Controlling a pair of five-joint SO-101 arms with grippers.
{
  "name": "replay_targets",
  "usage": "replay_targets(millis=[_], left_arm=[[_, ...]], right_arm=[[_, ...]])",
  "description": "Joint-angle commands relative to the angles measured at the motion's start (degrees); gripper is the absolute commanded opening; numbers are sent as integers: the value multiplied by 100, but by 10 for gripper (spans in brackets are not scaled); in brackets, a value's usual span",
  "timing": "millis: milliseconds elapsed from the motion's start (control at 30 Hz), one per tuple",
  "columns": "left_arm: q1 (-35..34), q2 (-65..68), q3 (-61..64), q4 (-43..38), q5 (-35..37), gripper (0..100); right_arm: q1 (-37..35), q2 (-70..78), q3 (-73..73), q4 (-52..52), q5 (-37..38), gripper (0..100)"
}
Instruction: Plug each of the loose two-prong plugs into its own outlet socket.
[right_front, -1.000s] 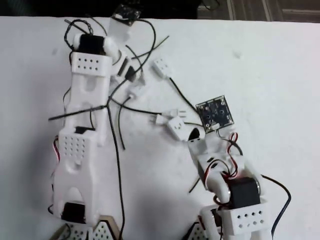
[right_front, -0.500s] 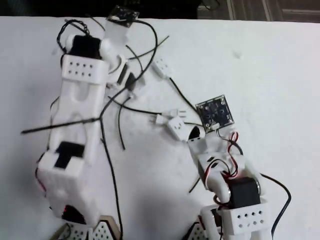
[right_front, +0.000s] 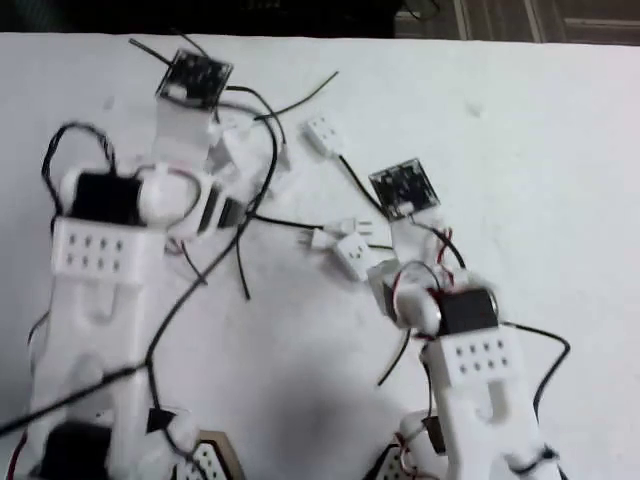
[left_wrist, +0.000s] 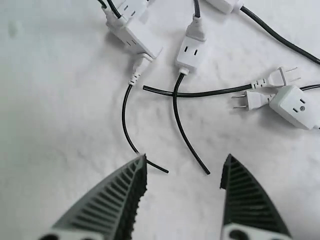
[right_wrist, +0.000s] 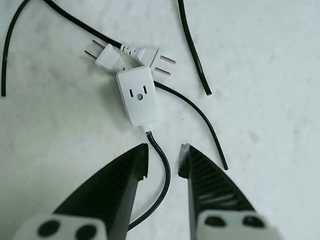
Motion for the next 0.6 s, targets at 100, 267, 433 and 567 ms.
replay_targets(millis=[100, 267, 433, 567], left_arm=[[-57, -1851, 2479, -1389, 35, 243], [-57, -2545, 3648, -1873, 9, 244], [-66, -2905, 4360, -2233, 0, 244], [-215, -3011, 4686, -2347, 0, 244]], right_arm=[[13, 664, -290, -356, 35, 108], [-48, 1613, -413, -673, 387, 109], [-215, 2686, -870, -690, 440, 109], [-215, 3451, -1275, -796, 369, 109]])
